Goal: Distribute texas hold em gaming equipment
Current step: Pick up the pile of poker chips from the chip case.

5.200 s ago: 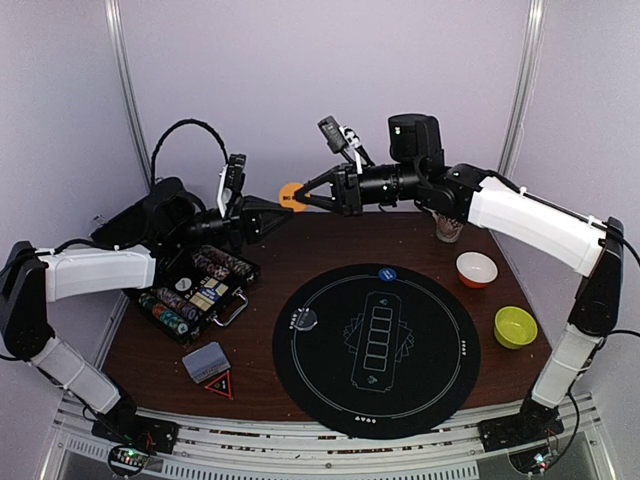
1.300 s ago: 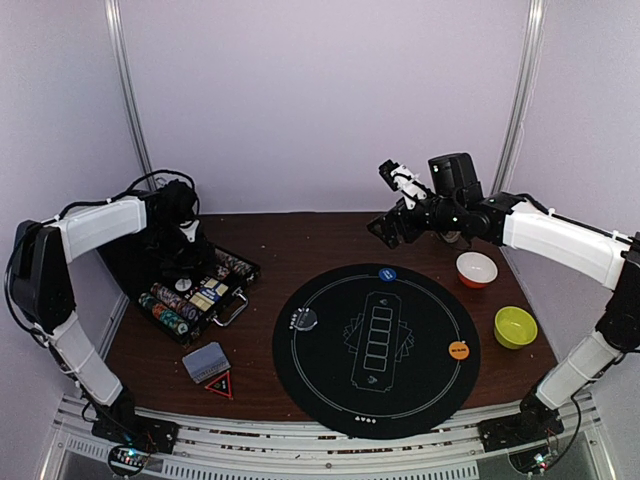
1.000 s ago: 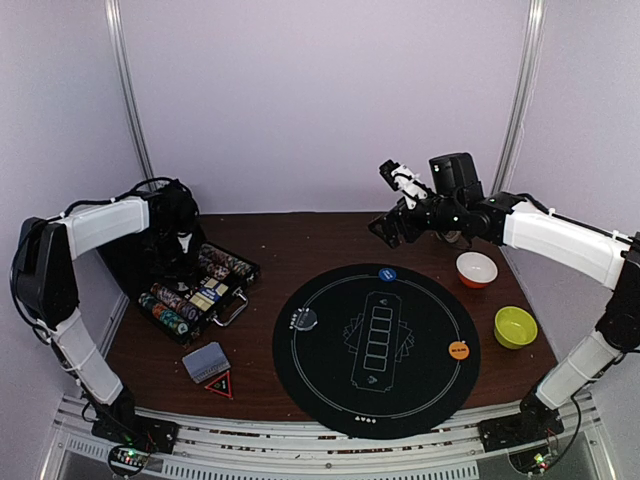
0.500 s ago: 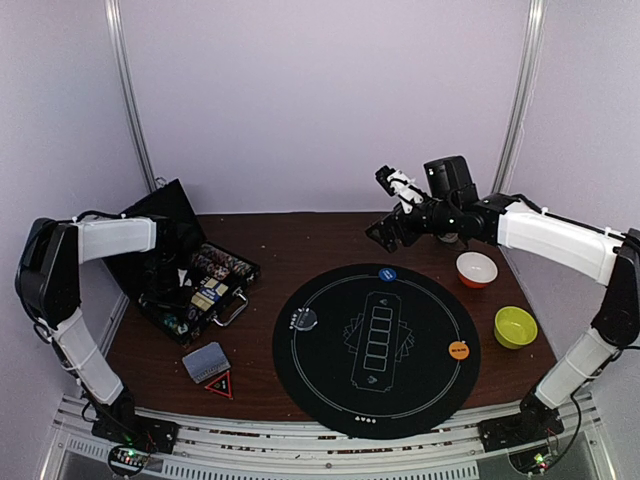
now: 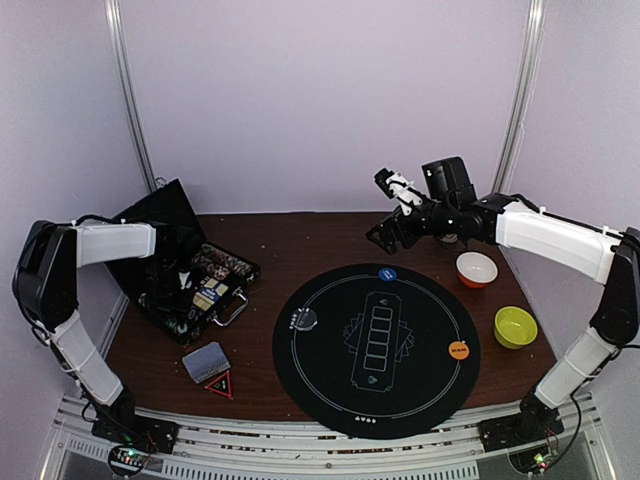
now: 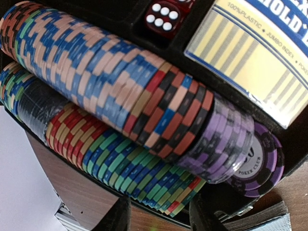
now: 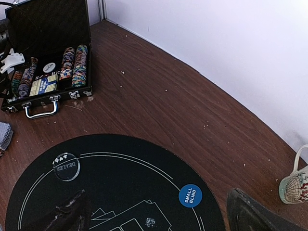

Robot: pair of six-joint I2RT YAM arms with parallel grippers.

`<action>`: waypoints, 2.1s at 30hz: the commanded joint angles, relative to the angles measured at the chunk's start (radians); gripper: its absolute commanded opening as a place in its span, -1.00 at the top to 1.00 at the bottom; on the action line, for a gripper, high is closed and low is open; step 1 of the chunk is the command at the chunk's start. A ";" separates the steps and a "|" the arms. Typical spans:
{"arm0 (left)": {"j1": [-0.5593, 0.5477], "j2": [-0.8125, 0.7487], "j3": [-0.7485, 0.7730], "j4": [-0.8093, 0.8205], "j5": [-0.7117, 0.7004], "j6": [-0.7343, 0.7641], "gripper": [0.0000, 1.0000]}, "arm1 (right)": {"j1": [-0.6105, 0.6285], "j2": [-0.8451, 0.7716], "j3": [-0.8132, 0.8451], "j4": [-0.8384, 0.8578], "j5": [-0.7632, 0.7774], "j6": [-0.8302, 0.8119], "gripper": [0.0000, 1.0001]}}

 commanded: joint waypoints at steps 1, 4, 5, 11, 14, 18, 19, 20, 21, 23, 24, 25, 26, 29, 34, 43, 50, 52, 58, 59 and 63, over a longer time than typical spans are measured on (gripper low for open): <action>0.003 -0.023 -0.045 0.096 0.028 0.031 0.14 | -0.006 0.014 0.040 -0.024 -0.010 -0.006 -1.00; 0.003 -0.042 -0.066 0.117 0.082 0.039 0.21 | -0.005 0.020 0.046 -0.031 -0.015 -0.005 -1.00; 0.002 -0.054 -0.070 0.124 0.105 0.042 0.23 | -0.005 0.020 0.047 -0.033 -0.015 -0.006 -1.00; -0.019 -0.096 -0.088 0.140 0.096 0.059 0.21 | -0.006 0.024 0.049 -0.037 -0.012 -0.008 -1.00; -0.020 -0.093 -0.084 0.152 0.114 0.068 0.21 | -0.006 0.029 0.056 -0.045 -0.016 -0.006 -1.00; -0.023 -0.094 -0.080 0.159 0.076 0.087 0.18 | -0.006 0.033 0.057 -0.055 -0.017 -0.006 -1.00; -0.023 -0.087 -0.078 0.157 0.063 0.100 0.18 | -0.006 0.032 0.058 -0.055 -0.015 -0.006 -1.00; -0.023 -0.081 -0.078 0.158 0.059 0.110 0.18 | -0.006 0.032 0.057 -0.055 -0.016 -0.006 -1.00; -0.022 -0.076 -0.078 0.165 0.062 0.118 0.18 | -0.005 0.031 0.057 -0.055 -0.015 -0.007 -1.00; -0.023 -0.077 -0.078 0.191 0.092 0.136 0.14 | -0.006 0.032 0.059 -0.056 -0.014 -0.006 -1.00; -0.023 -0.082 -0.078 0.210 0.118 0.145 0.11 | -0.005 0.033 0.060 -0.057 -0.012 -0.007 -1.00; -0.022 -0.087 -0.080 0.226 0.136 0.153 0.08 | -0.005 0.033 0.061 -0.059 -0.009 -0.007 -1.00; -0.023 -0.090 -0.083 0.241 0.146 0.159 0.06 | -0.006 0.033 0.061 -0.061 -0.006 -0.008 -1.00; -0.023 -0.093 -0.092 0.257 0.142 0.175 0.05 | -0.005 0.032 0.061 -0.065 -0.001 -0.011 -1.00; -0.023 -0.081 -0.075 0.238 0.054 0.189 -0.02 | -0.005 0.037 0.063 -0.068 -0.015 -0.008 -1.00; -0.023 -0.046 -0.078 0.235 -0.003 0.185 0.05 | -0.006 0.044 0.074 -0.089 -0.033 -0.009 -1.00; -0.034 -0.082 -0.114 0.283 0.189 0.161 0.13 | -0.005 0.049 0.083 -0.099 -0.029 -0.015 -1.00; -0.050 -0.102 -0.113 0.287 0.198 0.168 0.13 | -0.005 0.055 0.090 -0.103 -0.032 -0.014 -1.00; -0.055 -0.113 -0.106 0.255 0.187 0.171 0.16 | -0.005 0.068 0.106 -0.110 -0.038 -0.013 -1.00; -0.055 -0.111 -0.106 0.252 0.188 0.170 0.16 | -0.006 0.067 0.106 -0.110 -0.038 -0.014 -1.00; -0.055 -0.089 -0.087 0.232 0.105 0.178 0.11 | -0.006 0.067 0.104 -0.110 -0.039 -0.015 -1.00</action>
